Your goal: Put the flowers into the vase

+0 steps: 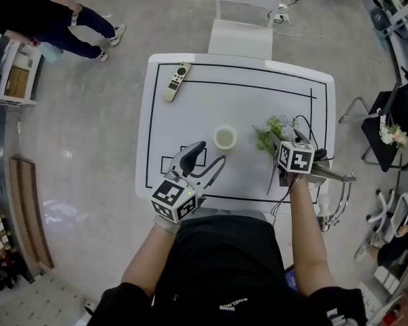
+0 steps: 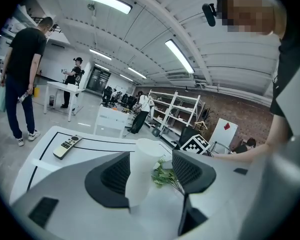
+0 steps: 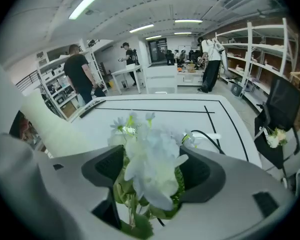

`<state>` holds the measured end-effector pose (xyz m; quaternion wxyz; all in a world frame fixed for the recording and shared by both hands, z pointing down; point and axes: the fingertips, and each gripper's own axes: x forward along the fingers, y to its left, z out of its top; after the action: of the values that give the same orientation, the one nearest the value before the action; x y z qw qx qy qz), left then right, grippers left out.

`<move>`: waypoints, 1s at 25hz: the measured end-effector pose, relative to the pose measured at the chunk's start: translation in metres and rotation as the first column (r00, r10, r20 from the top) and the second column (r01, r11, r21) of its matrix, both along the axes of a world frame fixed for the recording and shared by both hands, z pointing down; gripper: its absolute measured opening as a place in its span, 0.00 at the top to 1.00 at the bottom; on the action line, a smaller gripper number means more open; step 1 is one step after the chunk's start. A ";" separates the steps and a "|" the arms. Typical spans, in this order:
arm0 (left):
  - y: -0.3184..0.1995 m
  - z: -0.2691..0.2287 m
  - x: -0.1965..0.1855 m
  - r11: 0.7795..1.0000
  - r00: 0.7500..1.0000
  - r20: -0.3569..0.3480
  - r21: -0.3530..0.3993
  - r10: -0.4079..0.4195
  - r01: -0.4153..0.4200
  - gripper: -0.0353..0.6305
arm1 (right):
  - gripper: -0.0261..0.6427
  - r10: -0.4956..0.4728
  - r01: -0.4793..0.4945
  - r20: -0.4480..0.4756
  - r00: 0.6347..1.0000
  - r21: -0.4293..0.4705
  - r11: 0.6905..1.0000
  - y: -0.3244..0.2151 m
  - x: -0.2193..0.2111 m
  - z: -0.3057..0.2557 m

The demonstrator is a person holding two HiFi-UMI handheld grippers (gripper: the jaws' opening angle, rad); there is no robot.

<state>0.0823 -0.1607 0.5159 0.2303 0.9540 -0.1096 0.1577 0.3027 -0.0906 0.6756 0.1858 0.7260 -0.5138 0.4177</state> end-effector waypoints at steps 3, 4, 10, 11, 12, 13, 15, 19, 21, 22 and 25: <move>-0.002 0.004 0.000 1.000 1.000 0.006 -0.009 -0.005 0.005 0.58 | 0.46 0.004 -0.004 -0.008 1.000 -0.072 0.997 0.002 0.004 0.015; -0.003 0.006 -0.001 1.000 1.000 0.008 -0.013 -0.007 0.007 0.58 | 0.46 0.008 -0.008 -0.004 1.000 -0.090 0.996 0.002 0.004 0.019; -0.003 0.011 -0.004 0.999 1.000 0.018 -0.028 -0.022 0.022 0.58 | 0.52 -0.042 0.035 -0.032 0.999 -0.180 0.983 -0.001 0.001 0.034; -0.004 0.011 -0.005 0.999 0.999 0.017 -0.030 -0.028 0.028 0.58 | 0.54 -0.048 0.039 -0.044 0.998 -0.193 0.980 -0.002 0.002 0.034; -0.005 0.011 -0.006 0.999 0.999 0.017 -0.031 -0.033 0.033 0.58 | 0.57 -0.052 0.040 -0.052 0.997 -0.201 0.979 -0.003 0.002 0.035; -0.006 0.011 -0.007 0.999 0.999 0.016 -0.032 -0.037 0.037 0.58 | 0.59 -0.053 0.040 -0.059 0.997 -0.205 0.978 -0.003 0.001 0.035; -0.006 0.010 -0.009 0.999 0.999 0.014 -0.031 -0.043 0.043 0.58 | 0.63 -0.052 0.037 -0.070 0.996 -0.204 0.978 -0.004 0.001 0.034; -0.005 0.008 -0.011 0.998 0.999 0.008 -0.034 -0.048 0.048 0.58 | 0.71 -0.031 0.015 -0.082 0.996 -0.181 0.983 -0.002 0.005 0.028; -0.002 0.008 -0.011 0.998 0.999 0.008 -0.035 -0.047 0.047 0.58 | 0.74 -0.021 0.010 -0.068 0.997 -0.163 0.987 -0.001 0.005 0.029; -0.001 0.008 -0.011 0.998 0.999 0.008 -0.036 -0.045 0.045 0.58 | 0.75 -0.020 0.010 -0.064 0.998 -0.156 0.988 0.000 0.005 0.029; 0.004 0.009 -0.012 0.998 0.999 0.009 -0.039 -0.041 0.041 0.58 | 0.76 -0.020 0.008 -0.080 0.997 -0.140 0.990 0.001 0.005 0.021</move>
<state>0.0704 -0.1568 0.5246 0.2514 0.9462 -0.1270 0.1591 0.3079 -0.0893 0.6962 0.2595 0.7239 -0.4805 0.4215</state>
